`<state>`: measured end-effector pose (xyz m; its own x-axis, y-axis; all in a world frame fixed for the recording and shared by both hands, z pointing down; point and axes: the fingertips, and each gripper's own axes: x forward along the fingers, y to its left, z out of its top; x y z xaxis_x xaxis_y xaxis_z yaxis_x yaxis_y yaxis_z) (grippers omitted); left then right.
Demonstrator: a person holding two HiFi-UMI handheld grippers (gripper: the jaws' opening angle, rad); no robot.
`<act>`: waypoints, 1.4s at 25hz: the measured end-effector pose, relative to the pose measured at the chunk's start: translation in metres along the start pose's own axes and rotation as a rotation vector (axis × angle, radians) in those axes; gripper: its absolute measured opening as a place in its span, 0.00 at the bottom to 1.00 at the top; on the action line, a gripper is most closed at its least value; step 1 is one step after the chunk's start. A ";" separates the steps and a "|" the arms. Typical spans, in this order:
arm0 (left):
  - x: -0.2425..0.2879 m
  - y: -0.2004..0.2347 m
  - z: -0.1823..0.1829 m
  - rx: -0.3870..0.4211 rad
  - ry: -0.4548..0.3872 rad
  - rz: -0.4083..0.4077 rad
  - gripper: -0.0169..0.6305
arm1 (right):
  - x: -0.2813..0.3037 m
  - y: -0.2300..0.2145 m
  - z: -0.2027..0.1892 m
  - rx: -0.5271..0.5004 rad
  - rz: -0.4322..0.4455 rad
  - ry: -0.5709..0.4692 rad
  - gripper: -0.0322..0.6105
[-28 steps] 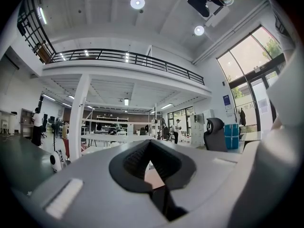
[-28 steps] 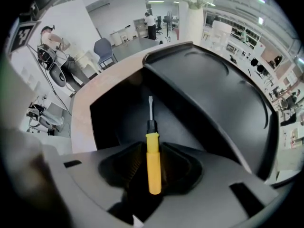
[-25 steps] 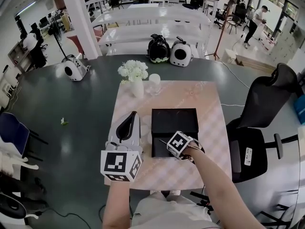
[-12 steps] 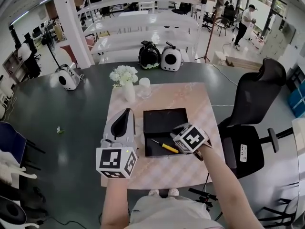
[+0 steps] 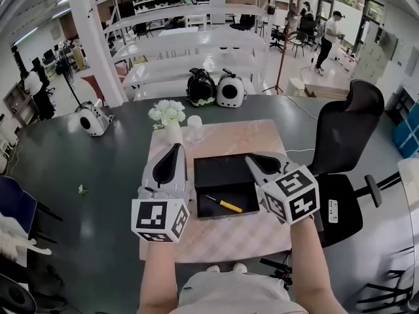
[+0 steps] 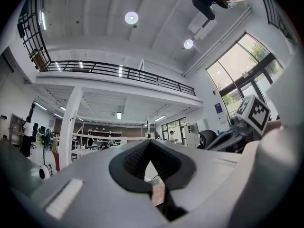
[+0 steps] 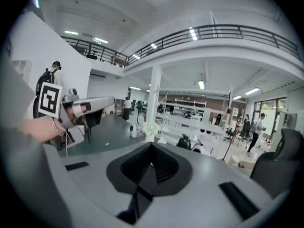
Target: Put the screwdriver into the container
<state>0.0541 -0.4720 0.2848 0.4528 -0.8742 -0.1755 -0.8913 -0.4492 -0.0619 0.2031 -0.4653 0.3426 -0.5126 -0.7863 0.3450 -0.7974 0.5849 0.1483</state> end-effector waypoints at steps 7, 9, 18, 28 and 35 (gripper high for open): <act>0.002 -0.010 0.037 0.043 -0.069 -0.028 0.04 | -0.073 -0.034 0.072 -0.027 -0.260 -0.267 0.06; 0.002 -0.011 0.045 0.054 -0.086 -0.025 0.04 | -0.088 -0.039 0.087 -0.031 -0.303 -0.330 0.06; 0.007 -0.014 0.071 0.072 -0.125 -0.024 0.04 | -0.114 -0.045 0.113 -0.057 -0.386 -0.451 0.05; 0.006 -0.017 0.073 0.089 -0.133 -0.035 0.04 | -0.117 -0.045 0.107 -0.051 -0.392 -0.467 0.05; 0.005 -0.019 0.078 0.089 -0.142 -0.035 0.04 | -0.122 -0.043 0.111 -0.060 -0.390 -0.491 0.05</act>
<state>0.0714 -0.4536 0.2083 0.4813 -0.8205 -0.3086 -0.8765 -0.4555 -0.1560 0.2647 -0.4160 0.1916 -0.2851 -0.9355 -0.2089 -0.9434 0.2352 0.2340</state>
